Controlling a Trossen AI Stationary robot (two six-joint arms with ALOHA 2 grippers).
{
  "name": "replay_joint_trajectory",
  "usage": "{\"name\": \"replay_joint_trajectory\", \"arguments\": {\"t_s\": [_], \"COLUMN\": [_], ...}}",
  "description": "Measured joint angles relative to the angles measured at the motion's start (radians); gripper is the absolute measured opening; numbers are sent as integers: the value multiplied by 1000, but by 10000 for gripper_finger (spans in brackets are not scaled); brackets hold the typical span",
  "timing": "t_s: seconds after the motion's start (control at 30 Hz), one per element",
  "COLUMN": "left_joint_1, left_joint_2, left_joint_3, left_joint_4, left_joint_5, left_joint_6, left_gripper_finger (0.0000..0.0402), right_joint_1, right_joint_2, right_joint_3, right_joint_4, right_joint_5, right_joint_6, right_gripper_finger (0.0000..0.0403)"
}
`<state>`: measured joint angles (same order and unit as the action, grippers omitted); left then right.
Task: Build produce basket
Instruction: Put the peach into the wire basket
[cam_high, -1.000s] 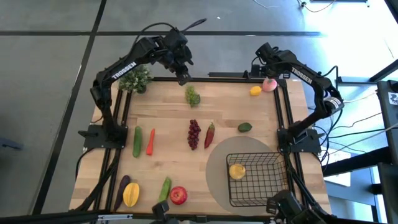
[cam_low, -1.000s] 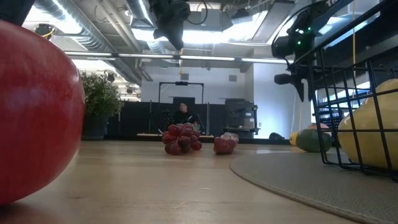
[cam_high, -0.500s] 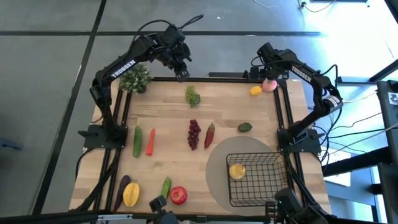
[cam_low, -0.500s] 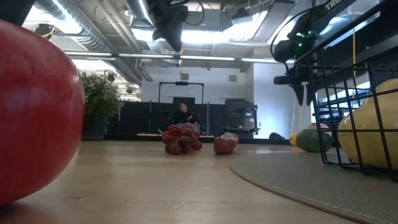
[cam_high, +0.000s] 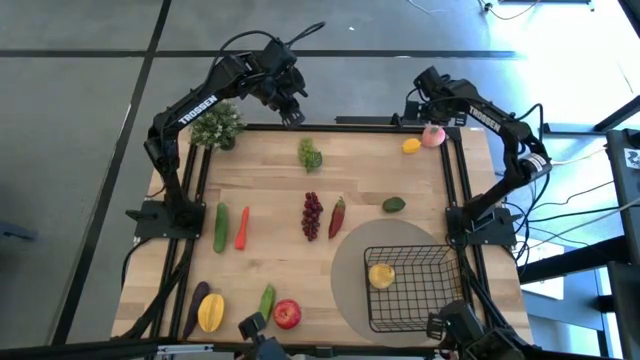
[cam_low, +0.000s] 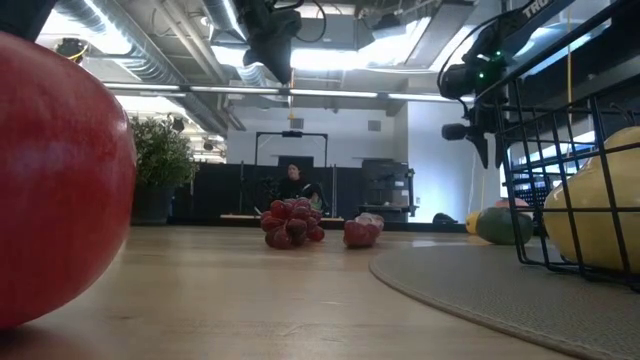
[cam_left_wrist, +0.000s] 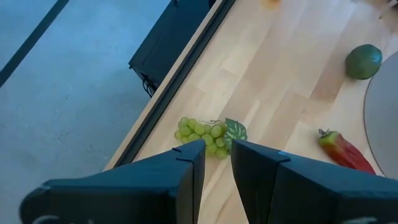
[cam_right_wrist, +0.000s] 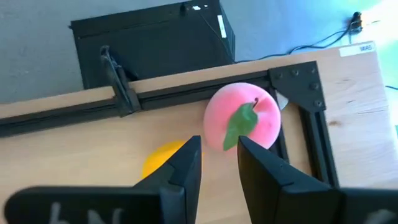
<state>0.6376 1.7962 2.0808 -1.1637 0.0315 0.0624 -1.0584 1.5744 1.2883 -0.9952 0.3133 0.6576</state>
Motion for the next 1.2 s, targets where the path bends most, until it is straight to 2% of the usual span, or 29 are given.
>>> {"name": "replay_joint_trajectory", "arguments": {"t_s": [0.17, 0.6, 0.87, 1.1, 1.2], "left_joint_1": [0, 0, 0, 0, 0], "left_joint_2": [0, 1, 1, 1, 1], "left_joint_3": [0, 0, 0, 0, 0], "left_joint_4": [0, -1, -1, -1, -1], "left_joint_5": [0, 0, 0, 0, 0], "left_joint_6": [5, 28, 29, 50, 53], "left_gripper_finger": [67, 67, 67, 67, 67], "right_joint_1": [0, 4, 4, 4, 4], "right_joint_2": [27, 126, 135, 133, 133], "right_joint_3": [-1, -1, -1, -1, 11], "right_joint_4": [17, 49, 34, 69, 30], "right_joint_5": [17, 157, 125, 147, 101], "right_joint_6": [-11, -67, -175, -215, -199], "right_gripper_finger": [96, 96, 96, 96, 96]}}
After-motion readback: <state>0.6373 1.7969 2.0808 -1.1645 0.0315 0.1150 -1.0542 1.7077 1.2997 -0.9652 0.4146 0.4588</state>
